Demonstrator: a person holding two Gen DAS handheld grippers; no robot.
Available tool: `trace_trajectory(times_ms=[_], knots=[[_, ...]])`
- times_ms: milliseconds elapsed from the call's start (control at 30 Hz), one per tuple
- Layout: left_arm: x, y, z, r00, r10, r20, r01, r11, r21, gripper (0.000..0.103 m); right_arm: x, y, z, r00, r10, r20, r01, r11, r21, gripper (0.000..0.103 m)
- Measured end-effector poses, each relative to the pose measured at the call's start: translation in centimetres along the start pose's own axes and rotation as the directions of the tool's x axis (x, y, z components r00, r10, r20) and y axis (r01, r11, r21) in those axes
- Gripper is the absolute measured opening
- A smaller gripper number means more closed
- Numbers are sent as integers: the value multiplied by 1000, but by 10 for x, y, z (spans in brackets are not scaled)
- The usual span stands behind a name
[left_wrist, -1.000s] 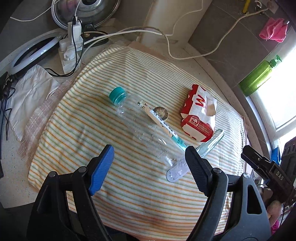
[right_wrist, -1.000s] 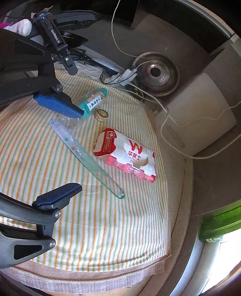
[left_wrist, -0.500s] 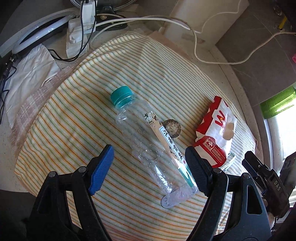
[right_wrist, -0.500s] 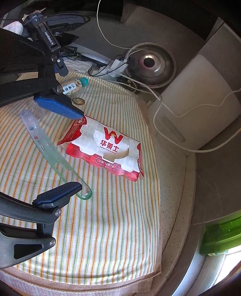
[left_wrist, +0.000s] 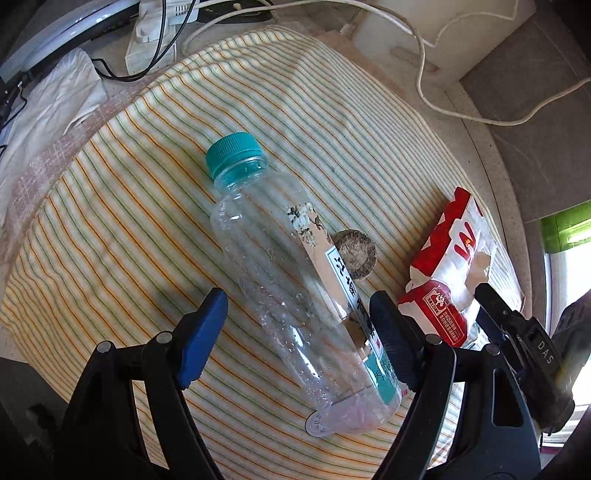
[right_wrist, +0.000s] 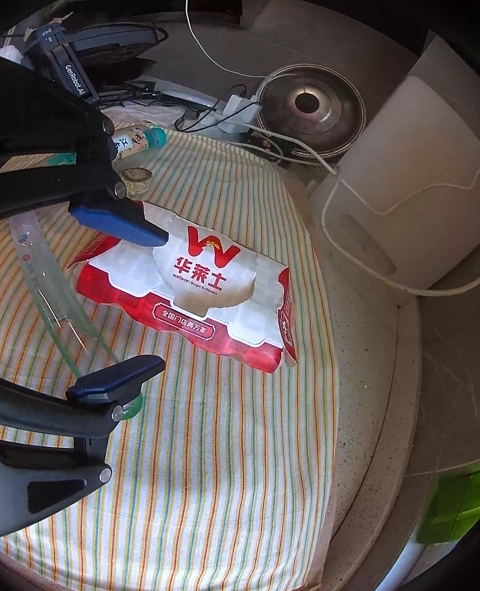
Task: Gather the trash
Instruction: 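Grasp the clear water bottle with the left tool while the right tool grasps the wet-wipe pack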
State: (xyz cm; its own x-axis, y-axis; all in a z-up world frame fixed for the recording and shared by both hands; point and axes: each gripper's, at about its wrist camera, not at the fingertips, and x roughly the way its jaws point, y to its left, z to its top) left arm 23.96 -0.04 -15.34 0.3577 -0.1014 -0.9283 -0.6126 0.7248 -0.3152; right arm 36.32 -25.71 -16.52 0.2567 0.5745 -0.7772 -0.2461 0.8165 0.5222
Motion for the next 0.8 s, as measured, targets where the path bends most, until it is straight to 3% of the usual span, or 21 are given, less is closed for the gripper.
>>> trace_trajectory(times_ms=[133,200,267,467,800], knots=[[1,2,-3,1000,-15,5,15,1000,-13,81,9,-7,2,1000,22,-15,-21,999,39,57],[0,3,-5,1000,-28,12,28,1000,-10,76,13,-8,2,999,28,-16,-27,998,51,54],[-4,6,-7,999,-51,10,51,999,-9,70,15,-7,4,999,31,-17,-30,998,52,46],[-18,20,-7,996,-81,27,82,996,-31,65,15,-8,3,997,73,-18,-71,993,94,30],[-43,36,-7,997,-44,67,40,997,63,61,4,3,3,997,81,15,-82,991,103,20]])
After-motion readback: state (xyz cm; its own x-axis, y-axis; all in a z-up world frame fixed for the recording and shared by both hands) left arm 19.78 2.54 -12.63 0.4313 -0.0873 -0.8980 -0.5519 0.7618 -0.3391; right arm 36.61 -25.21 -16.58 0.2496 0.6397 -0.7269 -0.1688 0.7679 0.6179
